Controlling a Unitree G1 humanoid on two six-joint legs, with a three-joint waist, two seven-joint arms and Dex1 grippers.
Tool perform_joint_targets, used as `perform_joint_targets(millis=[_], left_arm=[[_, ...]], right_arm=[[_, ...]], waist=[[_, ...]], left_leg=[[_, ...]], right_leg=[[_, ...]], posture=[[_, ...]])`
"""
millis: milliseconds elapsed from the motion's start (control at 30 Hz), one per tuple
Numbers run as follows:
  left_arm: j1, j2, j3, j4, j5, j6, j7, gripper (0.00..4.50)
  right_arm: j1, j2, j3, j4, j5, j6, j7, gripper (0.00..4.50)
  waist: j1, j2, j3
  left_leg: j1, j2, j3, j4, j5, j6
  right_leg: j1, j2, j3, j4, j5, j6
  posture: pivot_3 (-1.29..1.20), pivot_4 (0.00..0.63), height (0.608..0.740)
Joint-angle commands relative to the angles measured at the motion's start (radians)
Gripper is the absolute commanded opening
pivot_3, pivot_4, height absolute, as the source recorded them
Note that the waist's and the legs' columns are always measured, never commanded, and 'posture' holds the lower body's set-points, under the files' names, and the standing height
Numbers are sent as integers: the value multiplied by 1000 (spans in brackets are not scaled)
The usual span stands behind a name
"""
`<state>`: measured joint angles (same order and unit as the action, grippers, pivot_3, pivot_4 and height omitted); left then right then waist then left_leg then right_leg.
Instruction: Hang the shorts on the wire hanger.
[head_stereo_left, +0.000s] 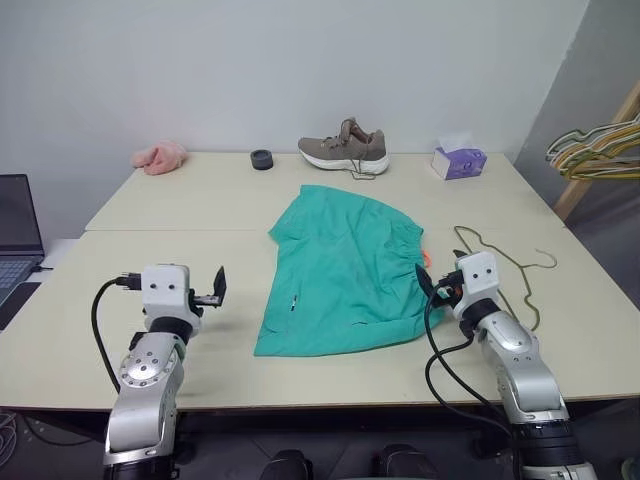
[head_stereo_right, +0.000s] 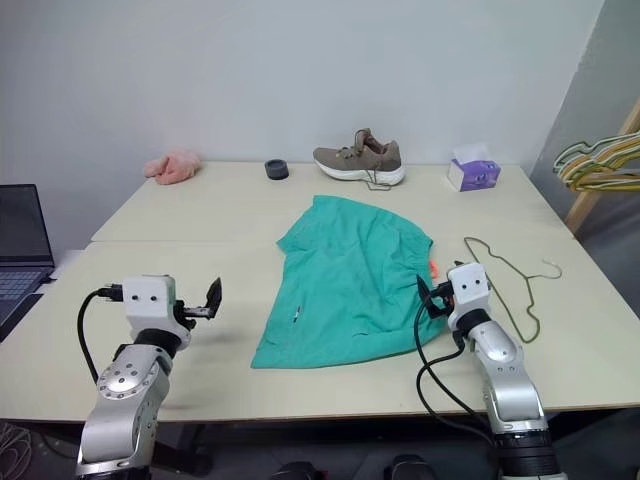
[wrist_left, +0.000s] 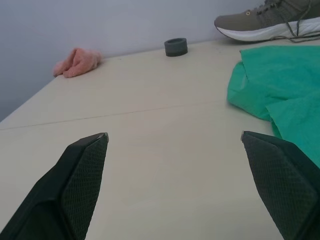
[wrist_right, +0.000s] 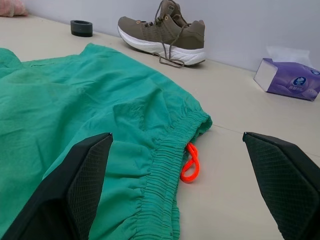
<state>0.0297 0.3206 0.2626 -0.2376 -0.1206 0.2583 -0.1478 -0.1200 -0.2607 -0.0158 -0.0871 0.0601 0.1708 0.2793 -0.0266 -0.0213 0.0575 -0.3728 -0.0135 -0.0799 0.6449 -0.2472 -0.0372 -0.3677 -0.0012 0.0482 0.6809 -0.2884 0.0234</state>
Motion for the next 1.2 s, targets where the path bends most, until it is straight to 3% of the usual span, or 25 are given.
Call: perform_joint_targets(millis=[33, 367, 900, 1033, 1200], left_arm=[[-8, 11, 7, -26, 6, -40, -9, 4500], [-6, 14, 4, -35, 0, -5, -17, 4500], [13, 19, 6, -57, -136, -41, -199, 4500], [30, 65, -29, -65, -167, -41, -299, 4500], [19, 213, -127, -70, -226, 59, -528, 4500]], right_arm=[[-17, -5, -7, -21, -2, -34, 1, 4460], [-10, -20, -10, -30, 39, -23, 72, 4460], [-39, -83, -19, -21, 79, -22, 180, 4460], [-27, -111, 3, -49, 100, 2, 243, 4460], [-22, -204, 34, -144, 190, 89, 411, 4460]], waist=[[0, 0, 0], [0, 0, 0], [-3, 0, 0], [-4, 0, 0], [-9, 2, 1]], left_leg=[[0, 0, 0, 0, 0, 0], [0, 0, 0, 0, 0, 0], [0, 1, 1, 0, 0, 0], [0, 1, 1, 0, 0, 0], [0, 1, 3, 0, 0, 0]], right_leg=[[0, 0, 0, 0, 0, 0], [0, 0, 0, 0, 0, 0], [0, 1, 0, 0, 0, 0], [0, 1, 0, 0, 0, -1], [0, 2, -1, 0, -1, -2]], posture=[[19, 0, 740], [21, 0, 740], [-4, 0, 740], [-15, 0, 740], [-64, 0, 740]])
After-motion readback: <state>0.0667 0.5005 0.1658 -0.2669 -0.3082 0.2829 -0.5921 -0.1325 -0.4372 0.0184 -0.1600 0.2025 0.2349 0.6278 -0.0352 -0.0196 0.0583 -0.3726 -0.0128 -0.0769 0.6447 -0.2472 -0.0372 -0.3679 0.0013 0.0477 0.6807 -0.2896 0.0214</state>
